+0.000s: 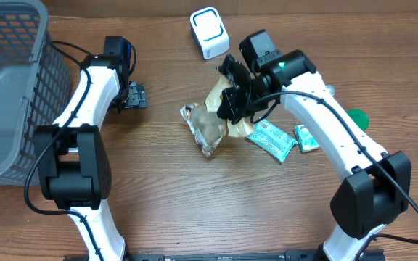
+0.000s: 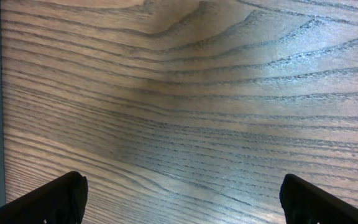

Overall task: Scan the item barcode
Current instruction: 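Carry the brown pouch down and release it mid-table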

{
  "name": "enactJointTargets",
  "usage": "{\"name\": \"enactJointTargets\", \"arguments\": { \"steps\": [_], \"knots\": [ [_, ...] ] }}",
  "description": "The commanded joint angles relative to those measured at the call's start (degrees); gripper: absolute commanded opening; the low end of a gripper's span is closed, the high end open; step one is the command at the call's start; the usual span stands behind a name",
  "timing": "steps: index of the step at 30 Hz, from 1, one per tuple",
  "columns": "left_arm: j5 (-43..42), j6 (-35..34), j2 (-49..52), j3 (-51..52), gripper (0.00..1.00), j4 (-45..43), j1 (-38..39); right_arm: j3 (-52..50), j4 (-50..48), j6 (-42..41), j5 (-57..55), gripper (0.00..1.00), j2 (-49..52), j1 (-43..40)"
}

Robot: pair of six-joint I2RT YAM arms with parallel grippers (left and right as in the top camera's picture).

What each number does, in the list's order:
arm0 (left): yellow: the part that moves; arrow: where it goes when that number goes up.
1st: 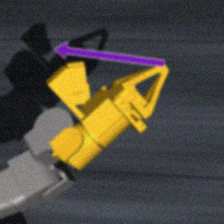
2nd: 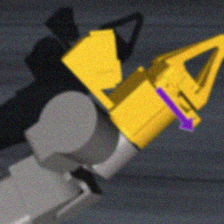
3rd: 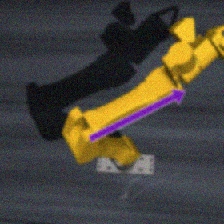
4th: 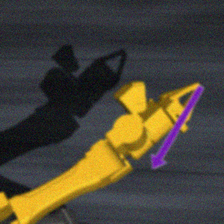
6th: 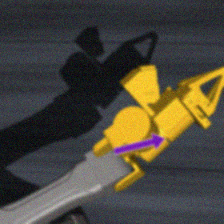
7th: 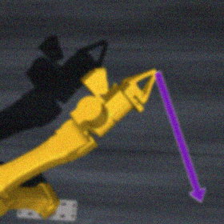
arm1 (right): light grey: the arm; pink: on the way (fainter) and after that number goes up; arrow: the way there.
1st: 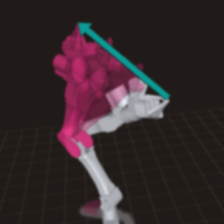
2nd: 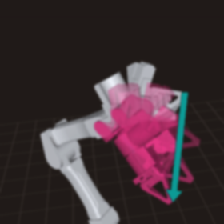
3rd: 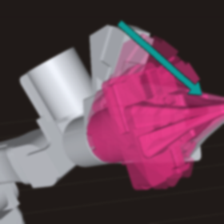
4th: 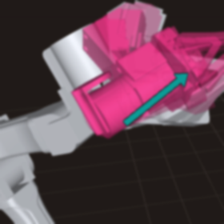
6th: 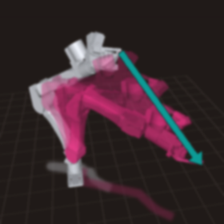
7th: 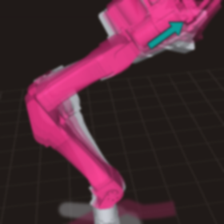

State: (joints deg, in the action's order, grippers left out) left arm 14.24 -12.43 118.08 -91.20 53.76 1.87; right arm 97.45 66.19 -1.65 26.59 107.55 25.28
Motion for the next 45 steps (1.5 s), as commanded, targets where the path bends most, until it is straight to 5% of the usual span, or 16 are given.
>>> {"name": "enactJointTargets", "arguments": {
  "steps": [1,7,10,14,19,21,45],
  "knots": [
    [0.76,0.44,-0.87,-0.79,0.99,-0.07,0.04,-6.12,-3.34,0.81,-0.31,0.05,-0.07,-0.02],
    [0.76,0.44,-0.87,-0.79,0.99,-0.07,0.04,-14.67,-11.58,0.83,-9.7,0.08,-0.07,-0.02],
    [0.76,0.44,-0.87,-0.79,0.99,-0.07,0.02,-16.68,-14.84,0.87,-13.33,0.45,-0.07,-0.02],
    [0.76,0.44,-0.87,-0.79,0.99,-0.07,0.02,-16.87,-16.09,0.85,-21.68,0.67,-0.07,-0.02],
    [0.76,0.44,-0.87,-0.79,1.0,-0.07,0.04,-16.87,-19.45,0.81,-24.61,0.83,-0.07,-0.02],
    [0.76,0.44,-0.87,-0.79,1.0,-0.07,0.04,-16.87,-21.2,0.55,-24.63,1.0,-0.07,-0.02],
    [0.76,0.44,-0.87,-0.79,1.0,-0.07,0.04,-16.87,-22.01,-0.07,-24.59,1.0,-0.07,-0.02]
  ]
}}
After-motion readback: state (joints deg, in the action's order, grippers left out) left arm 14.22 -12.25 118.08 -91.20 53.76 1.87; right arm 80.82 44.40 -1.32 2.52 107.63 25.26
